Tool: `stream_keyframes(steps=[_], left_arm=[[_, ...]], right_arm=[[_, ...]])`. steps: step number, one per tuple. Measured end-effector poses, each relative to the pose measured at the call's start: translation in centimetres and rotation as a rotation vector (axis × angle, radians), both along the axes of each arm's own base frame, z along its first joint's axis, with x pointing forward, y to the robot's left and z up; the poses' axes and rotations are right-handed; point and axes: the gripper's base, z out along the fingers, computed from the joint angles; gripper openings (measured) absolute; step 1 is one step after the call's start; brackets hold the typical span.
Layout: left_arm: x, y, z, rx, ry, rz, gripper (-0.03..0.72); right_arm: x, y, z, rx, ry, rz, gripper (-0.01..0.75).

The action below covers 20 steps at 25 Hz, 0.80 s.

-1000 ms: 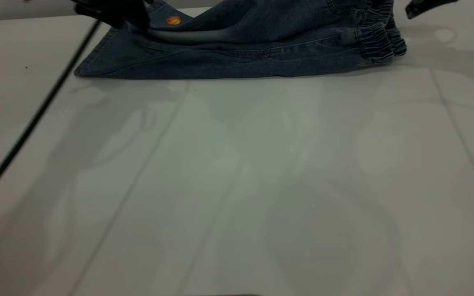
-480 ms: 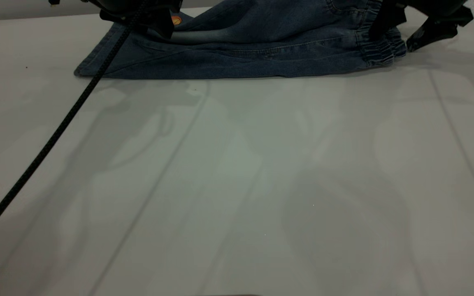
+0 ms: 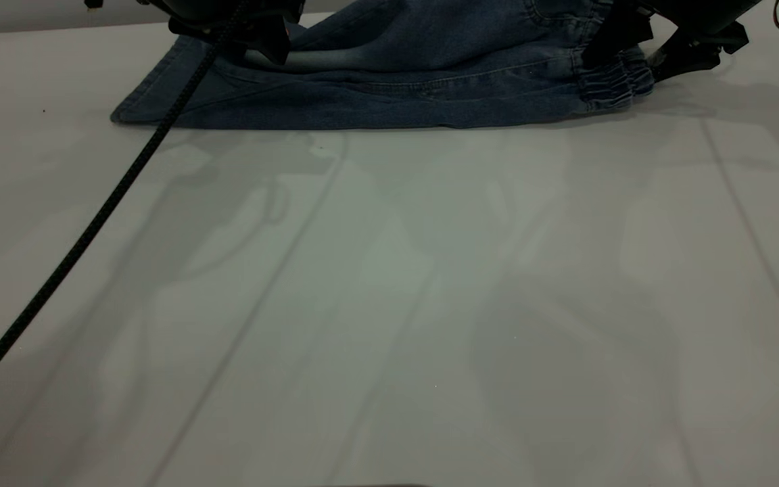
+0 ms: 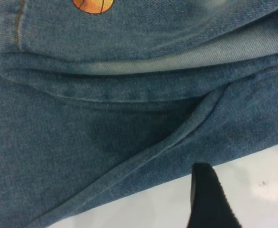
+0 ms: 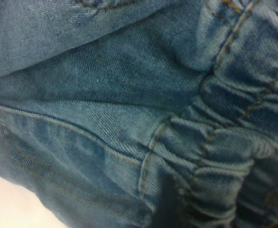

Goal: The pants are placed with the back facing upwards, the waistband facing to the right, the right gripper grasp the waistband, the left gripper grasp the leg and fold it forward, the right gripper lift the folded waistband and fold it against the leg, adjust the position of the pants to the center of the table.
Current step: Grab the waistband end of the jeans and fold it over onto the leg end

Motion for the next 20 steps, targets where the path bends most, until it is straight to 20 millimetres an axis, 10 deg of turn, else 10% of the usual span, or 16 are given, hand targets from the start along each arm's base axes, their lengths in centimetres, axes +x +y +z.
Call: stream_keyframes(steps=[10,20], left_arm=[[0.5,-0.1,-0.5,-0.007,-0.044,0.008,0.360],[2.0,-0.4,-5.8,-0.017,-0.032,0.045,0.360]], right_arm=[[-0.2,1.1,0.0,0.006,0.004,0.039,0.055],[-0.7,1.5,0.2,0.036,0.039,0.096,0.035]])
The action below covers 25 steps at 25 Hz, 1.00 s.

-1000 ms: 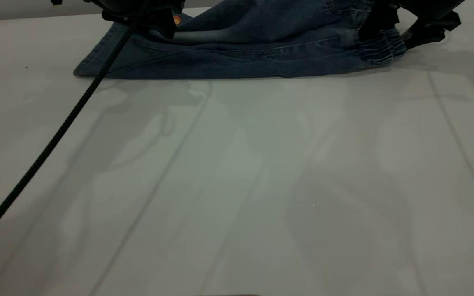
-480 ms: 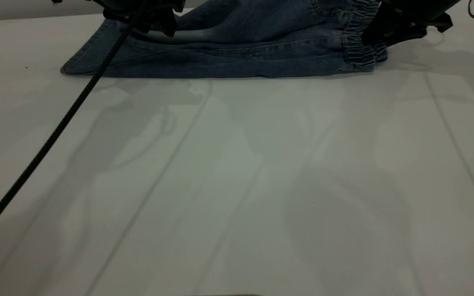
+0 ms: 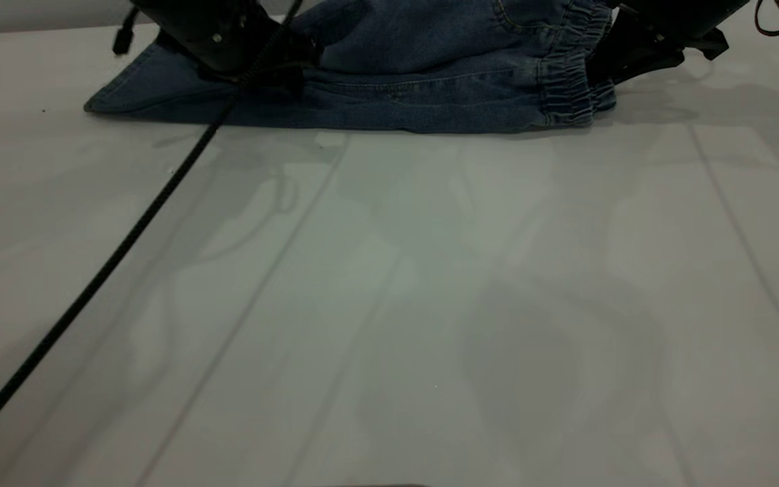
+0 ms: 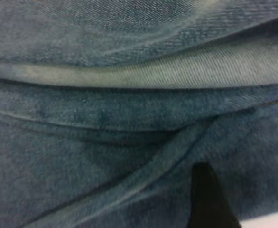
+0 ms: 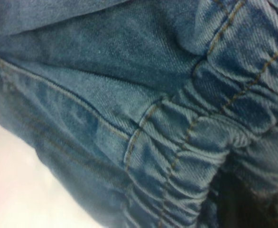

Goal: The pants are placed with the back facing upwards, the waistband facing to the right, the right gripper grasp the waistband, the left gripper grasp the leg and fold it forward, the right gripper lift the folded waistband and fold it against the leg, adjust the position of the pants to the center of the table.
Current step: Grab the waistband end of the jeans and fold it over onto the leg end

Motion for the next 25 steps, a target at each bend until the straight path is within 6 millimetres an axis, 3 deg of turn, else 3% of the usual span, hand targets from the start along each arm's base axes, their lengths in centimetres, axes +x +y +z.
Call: stream_keyframes(steps=[6,12,20,22,25], left_arm=[[0.9,-1.0,-1.3,0.002,0.019,-0.015,0.360],[0.4,-4.6,-1.5,0.009,0.063,-0.095,0.360],[0.3,-10.1,2.2,0.009,0.072,-0.224,0.360],[0.5,-10.4,3.7,0.027,0.102,-0.245,0.360],[1.4,-9.2,6.8,0.105,0.135,-0.265,0.360]], right_arm=[[0.4,0.0,3.0,0.014,-0.037,0.056,0.036],[1.5,0.3,7.0,0.059,-0.106,0.110,0.037],[2.6,1.0,11.7,0.152,-0.205,0.151,0.037],[2.8,1.0,12.6,0.156,-0.221,0.155,0.037],[2.9,1.0,13.7,0.159,-0.241,0.167,0.037]])
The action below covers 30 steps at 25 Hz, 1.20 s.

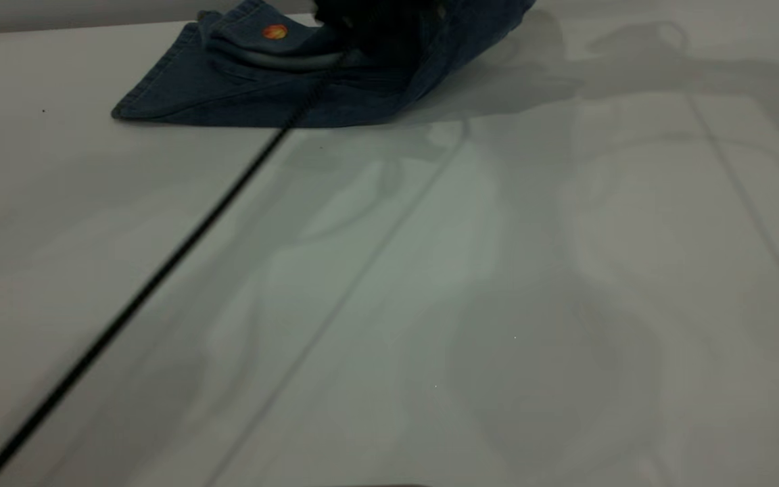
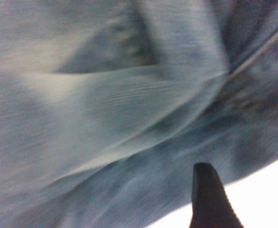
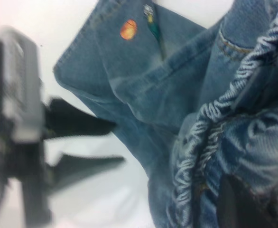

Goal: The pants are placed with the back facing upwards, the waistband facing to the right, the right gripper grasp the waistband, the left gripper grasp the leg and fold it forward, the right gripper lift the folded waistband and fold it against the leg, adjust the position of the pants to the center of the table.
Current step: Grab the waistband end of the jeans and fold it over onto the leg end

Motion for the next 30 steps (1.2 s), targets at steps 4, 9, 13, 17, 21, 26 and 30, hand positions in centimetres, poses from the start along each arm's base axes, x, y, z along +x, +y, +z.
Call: stream_keyframes(steps=[4,9,13,17,21,26,30], left_arm=[[1.3,3.8,4.1,0.143,0.036,0.031,0.360],[3.0,8.9,5.0,0.215,0.047,0.126,0.360],[4.2,11.8,2.8,0.230,0.077,0.183,0.360],[5.2,13.5,-0.5,0.248,0.100,0.209,0.360],[5.5,13.9,-3.3,0.257,0.133,0.213,0.360],[5.6,13.8,-6.6,0.265,0.164,0.204,0.360],[5.5,13.0,-7.5,0.255,0.172,0.195,0.360]], right_arm=[[0.1,0.2,1.1,0.002,-0.027,0.014,0.037],[0.1,1.5,2.1,0.004,-0.052,0.043,0.037],[-0.1,3.4,2.2,0.011,-0.046,0.074,0.037],[-0.3,4.8,2.3,0.018,-0.042,0.097,0.037],[-0.4,5.5,2.3,0.025,-0.040,0.110,0.037],[-0.6,5.6,3.1,0.026,-0.054,0.112,0.037],[-0.9,5.6,4.1,0.026,-0.073,0.114,0.037]])
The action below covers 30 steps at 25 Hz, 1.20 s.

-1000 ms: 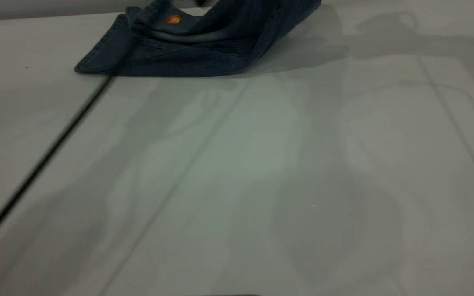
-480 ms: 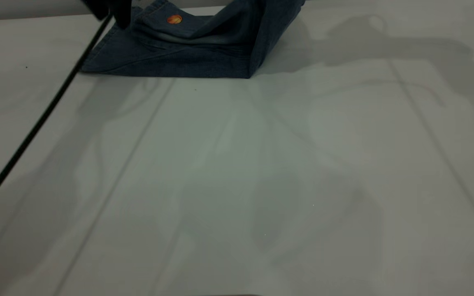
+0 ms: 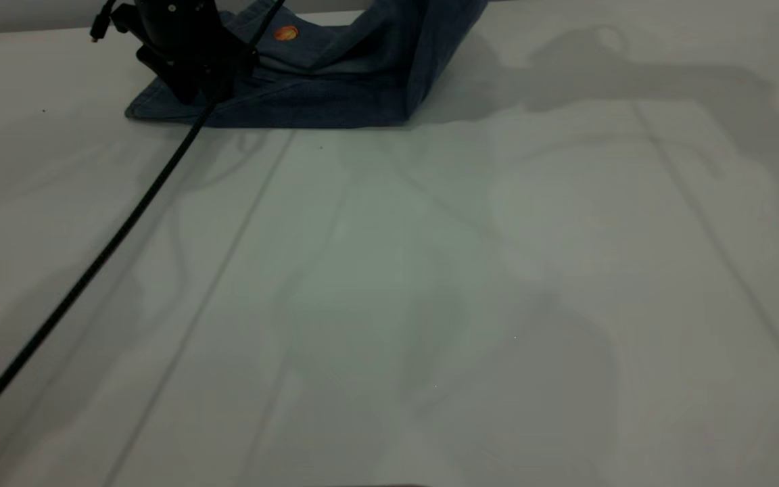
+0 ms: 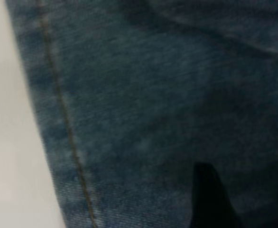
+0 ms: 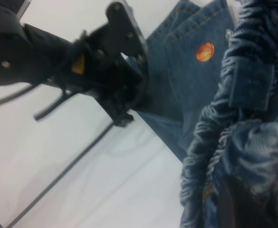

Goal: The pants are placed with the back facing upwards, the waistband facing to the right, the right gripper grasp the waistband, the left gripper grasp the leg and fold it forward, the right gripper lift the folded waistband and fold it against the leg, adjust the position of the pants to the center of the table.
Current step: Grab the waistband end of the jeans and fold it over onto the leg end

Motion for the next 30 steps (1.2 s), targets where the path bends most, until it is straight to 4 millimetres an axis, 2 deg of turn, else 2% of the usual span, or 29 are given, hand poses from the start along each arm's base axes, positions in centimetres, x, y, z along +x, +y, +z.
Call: stream_keyframes(steps=[4,11,15,18,22,24,26,30], left_arm=[[-0.3,-2.1,0.0,-0.056,-0.008,-0.014,0.360],[-2.0,-8.4,-0.2,-0.147,-0.021,-0.093,0.360],[-2.5,-10.1,0.1,-0.160,-0.021,-0.120,0.360],[-2.4,-9.8,1.7,-0.150,0.002,-0.117,0.360],[-2.1,-8.1,5.9,-0.086,0.043,-0.102,0.360],[-1.9,-6.8,7.8,-0.030,0.049,-0.087,0.360],[-1.1,-5.8,9.4,0.005,-0.020,-0.077,0.360],[-0.2,-3.7,11.6,0.072,-0.106,-0.015,0.360]], right_arm=[[-0.3,0.0,1.1,0.001,-0.020,0.004,0.037],[-0.3,0.0,2.7,0.002,-0.072,0.009,0.037],[-0.3,0.0,2.9,0.000,-0.079,0.008,0.037],[-0.3,0.1,2.9,-0.006,-0.079,0.011,0.037],[-0.5,1.3,2.9,-0.006,-0.078,0.030,0.037],[-0.6,2.4,2.9,-0.005,-0.084,0.041,0.037],[-0.6,3.5,2.7,-0.003,-0.094,0.044,0.037],[-0.5,6.1,1.7,0.001,-0.103,0.044,0.037]])
